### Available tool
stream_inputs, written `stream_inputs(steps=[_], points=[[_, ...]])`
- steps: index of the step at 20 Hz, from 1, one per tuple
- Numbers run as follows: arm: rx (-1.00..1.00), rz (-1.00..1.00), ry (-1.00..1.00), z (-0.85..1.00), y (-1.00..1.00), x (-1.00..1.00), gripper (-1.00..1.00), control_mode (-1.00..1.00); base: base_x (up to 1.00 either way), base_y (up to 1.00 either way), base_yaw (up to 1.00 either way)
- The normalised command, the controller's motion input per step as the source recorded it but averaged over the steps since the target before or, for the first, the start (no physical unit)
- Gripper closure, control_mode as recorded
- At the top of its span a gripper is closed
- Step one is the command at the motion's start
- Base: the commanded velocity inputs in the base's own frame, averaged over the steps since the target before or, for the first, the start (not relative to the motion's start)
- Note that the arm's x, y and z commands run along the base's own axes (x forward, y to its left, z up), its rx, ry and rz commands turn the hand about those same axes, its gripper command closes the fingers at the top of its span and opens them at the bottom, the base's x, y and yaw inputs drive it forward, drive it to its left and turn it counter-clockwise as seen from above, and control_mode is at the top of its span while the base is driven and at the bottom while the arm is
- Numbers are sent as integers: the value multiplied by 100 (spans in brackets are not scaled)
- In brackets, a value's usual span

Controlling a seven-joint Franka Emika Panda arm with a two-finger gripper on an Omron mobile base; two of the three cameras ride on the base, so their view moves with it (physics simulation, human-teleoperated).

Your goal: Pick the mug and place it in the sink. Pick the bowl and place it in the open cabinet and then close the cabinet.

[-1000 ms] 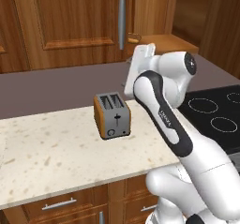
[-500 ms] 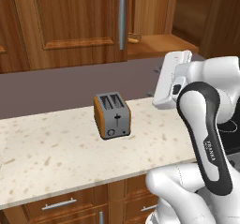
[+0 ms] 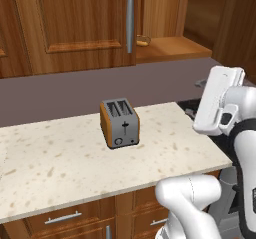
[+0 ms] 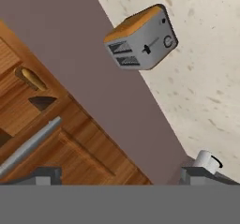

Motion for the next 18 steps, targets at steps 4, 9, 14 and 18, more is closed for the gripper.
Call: stream_inputs(steps=[4, 9, 14, 18], points=[[0, 0, -14, 0, -64, -10, -100, -100, 0, 0, 0], [1, 0, -9, 0, -62, 0, -100, -100, 0, 0, 0], [0, 0, -10, 0, -60, 0, -100, -100, 0, 0, 0], [0, 0, -10, 0, -59, 0, -100, -100, 0, 0, 0]])
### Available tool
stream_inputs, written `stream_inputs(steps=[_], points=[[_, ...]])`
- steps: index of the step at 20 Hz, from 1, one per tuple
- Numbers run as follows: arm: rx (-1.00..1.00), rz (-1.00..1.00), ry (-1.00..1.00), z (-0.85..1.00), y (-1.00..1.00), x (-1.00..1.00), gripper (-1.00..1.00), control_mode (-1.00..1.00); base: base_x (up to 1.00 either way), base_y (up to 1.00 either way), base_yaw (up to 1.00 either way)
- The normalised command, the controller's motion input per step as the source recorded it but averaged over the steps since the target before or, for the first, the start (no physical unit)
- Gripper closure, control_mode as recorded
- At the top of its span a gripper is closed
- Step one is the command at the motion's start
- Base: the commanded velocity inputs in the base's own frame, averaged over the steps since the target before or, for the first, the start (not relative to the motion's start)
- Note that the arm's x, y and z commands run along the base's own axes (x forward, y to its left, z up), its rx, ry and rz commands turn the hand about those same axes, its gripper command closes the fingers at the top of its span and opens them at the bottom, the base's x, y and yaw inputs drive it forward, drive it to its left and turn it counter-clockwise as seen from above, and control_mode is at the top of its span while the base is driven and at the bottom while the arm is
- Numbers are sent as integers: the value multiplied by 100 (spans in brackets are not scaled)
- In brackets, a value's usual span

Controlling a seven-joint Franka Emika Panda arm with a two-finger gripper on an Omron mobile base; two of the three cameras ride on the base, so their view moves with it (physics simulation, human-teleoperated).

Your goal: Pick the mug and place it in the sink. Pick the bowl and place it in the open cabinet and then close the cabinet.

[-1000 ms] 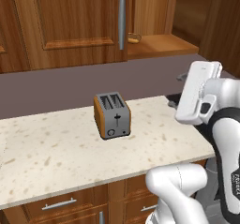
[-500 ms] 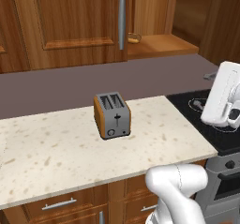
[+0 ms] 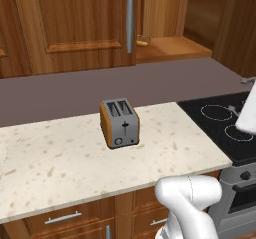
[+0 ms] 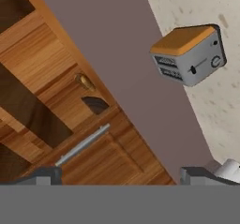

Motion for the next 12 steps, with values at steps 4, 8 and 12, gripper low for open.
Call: stream_inputs(steps=[4, 8, 12], points=[[-1, 0, -9, 0, -68, 0, -100, -100, 0, 0, 0], [-2, 0, -14, 0, -67, 0, -100, -100, 0, 0, 0], [-2, 0, -17, 0, -61, 9, -100, -100, 0, 0, 0]])
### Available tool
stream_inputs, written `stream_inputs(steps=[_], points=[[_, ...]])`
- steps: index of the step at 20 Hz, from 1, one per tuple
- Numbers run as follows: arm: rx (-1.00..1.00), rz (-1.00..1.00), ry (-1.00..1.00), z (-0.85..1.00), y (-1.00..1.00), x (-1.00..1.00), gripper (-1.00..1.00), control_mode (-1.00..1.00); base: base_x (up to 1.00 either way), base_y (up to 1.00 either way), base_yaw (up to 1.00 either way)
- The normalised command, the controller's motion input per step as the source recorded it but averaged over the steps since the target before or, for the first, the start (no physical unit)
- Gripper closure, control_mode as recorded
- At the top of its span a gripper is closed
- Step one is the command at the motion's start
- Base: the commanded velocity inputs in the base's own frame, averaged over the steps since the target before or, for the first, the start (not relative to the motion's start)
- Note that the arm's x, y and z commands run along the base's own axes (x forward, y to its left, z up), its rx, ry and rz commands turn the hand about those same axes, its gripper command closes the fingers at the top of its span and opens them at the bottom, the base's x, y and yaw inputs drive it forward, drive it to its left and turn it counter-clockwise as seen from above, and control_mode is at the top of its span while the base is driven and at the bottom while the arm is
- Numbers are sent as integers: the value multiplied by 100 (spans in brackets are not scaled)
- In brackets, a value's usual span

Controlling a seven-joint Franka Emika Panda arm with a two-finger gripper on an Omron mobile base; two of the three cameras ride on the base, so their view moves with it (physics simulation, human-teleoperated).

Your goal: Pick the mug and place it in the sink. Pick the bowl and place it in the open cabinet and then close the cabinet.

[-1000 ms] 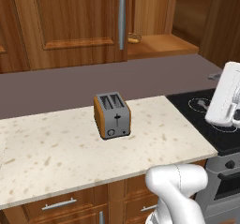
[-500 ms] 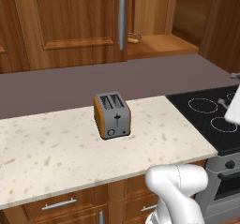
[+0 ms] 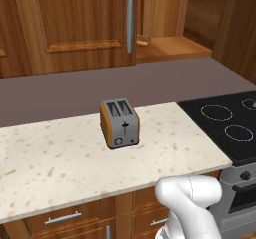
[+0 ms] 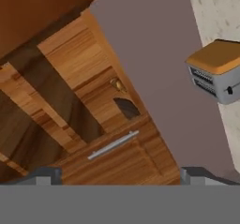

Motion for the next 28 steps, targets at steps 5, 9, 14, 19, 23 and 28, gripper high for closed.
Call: stream_inputs(steps=[5, 9, 14, 19, 23, 28], points=[[0, 0, -15, 0, -62, 21, -100, -100, 0, 0, 0], [-1, 0, -13, 0, -58, 40, -100, -100, 0, 0, 0], [0, 1, -6, -1, -57, 57, -100, -100, 0, 0, 0], [-1, 4, -12, 0, -55, 15, -100, -100, 0, 0, 0], [0, 2, -18, 0, -63, 0, -100, -100, 0, 0, 0], [0, 1, -19, -4, -68, -6, -100, -100, 0, 0, 0]])
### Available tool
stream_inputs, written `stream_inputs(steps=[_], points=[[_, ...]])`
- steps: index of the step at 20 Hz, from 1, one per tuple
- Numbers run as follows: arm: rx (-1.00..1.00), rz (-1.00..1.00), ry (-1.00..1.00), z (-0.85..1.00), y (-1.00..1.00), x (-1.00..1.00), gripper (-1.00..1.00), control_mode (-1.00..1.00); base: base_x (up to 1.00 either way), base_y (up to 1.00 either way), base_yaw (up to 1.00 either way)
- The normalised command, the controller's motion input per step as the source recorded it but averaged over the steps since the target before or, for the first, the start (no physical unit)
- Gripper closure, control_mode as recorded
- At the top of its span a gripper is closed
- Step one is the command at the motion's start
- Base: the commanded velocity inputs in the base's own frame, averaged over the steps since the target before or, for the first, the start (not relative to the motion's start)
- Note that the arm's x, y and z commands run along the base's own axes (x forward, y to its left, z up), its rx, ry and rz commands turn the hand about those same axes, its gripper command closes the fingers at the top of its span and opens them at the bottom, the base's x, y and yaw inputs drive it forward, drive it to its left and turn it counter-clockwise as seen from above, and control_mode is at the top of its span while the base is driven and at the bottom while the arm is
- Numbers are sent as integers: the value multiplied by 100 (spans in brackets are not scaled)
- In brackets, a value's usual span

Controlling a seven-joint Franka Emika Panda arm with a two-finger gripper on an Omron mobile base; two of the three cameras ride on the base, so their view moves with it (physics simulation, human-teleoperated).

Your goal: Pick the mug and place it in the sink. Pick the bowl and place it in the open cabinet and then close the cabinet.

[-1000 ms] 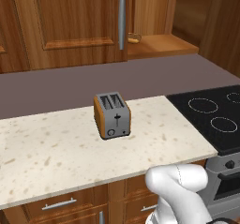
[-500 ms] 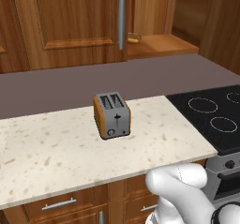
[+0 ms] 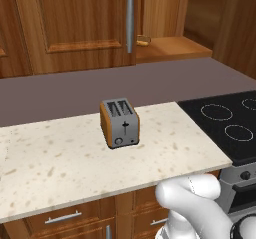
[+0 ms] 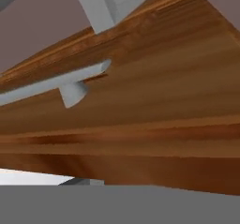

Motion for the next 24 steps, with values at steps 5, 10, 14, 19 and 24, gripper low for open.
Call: stream_inputs(steps=[5, 10, 14, 19, 24], points=[[0, 0, -16, -9, -86, -39, -100, -100, 0, 0, 0], [0, 0, -6, -4, -89, -35, -100, -100, 0, 0, 0], [0, 0, -1, -14, -95, -19, -100, -100, 0, 0, 0], [0, 0, 4, -38, -76, 14, -100, -100, 0, 0, 0], [-6, 0, 17, -52, -42, 77, -100, -100, 0, 0, 0]])
